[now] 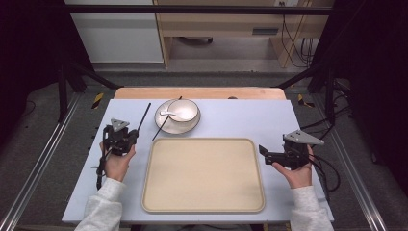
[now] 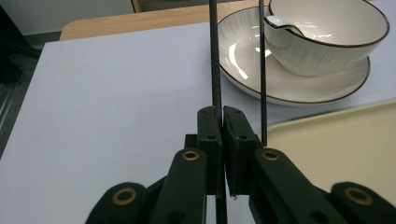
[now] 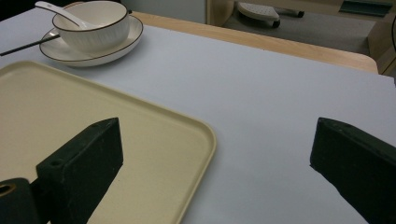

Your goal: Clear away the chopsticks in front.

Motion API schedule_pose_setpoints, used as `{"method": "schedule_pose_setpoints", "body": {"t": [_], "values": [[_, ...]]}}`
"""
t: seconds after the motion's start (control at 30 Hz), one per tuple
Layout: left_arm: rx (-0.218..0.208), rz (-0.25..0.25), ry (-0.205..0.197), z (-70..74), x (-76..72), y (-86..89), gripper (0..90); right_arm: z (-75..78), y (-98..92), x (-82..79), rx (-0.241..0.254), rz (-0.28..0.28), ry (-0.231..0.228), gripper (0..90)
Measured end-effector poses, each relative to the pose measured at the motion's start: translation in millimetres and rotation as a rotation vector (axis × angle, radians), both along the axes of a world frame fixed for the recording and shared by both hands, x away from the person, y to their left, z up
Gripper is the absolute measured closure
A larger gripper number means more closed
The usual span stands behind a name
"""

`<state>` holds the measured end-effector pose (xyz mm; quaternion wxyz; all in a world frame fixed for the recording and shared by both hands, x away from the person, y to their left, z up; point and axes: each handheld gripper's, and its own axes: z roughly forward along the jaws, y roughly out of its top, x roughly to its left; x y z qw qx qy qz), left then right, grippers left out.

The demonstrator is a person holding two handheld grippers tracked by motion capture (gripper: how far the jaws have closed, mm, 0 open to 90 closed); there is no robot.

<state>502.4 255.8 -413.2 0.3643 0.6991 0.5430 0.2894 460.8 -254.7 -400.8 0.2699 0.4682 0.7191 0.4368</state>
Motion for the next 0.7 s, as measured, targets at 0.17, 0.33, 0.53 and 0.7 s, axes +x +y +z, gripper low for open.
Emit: {"method": "schedule_pose_setpoints", "body": {"t": [0.17, 0.33, 0.53, 0.7], "values": [[-0.004, 0.002, -0.01, -1.2, -18.6, 1.5, 85.9, -0.1, 0.2, -0.7, -0.001, -0.003, 0.0, 2.6], [0.006, 0.017, -0.016, -0.1, -36.6, -3.2, 85.9, -0.1, 0.8, -2.3, 0.0, -0.003, 0.004, 2.5], [0.001, 0.024, -0.03, 2.6, -58.1, -13.5, 85.9, 0.5, 0.5, -3.5, 0.005, 0.0, 0.002, 2.5], [-0.012, 0.037, -0.028, 1.5, -73.3, -24.8, 85.9, 1.8, 0.2, -4.4, 0.01, 0.003, -0.002, 2.5]]}}
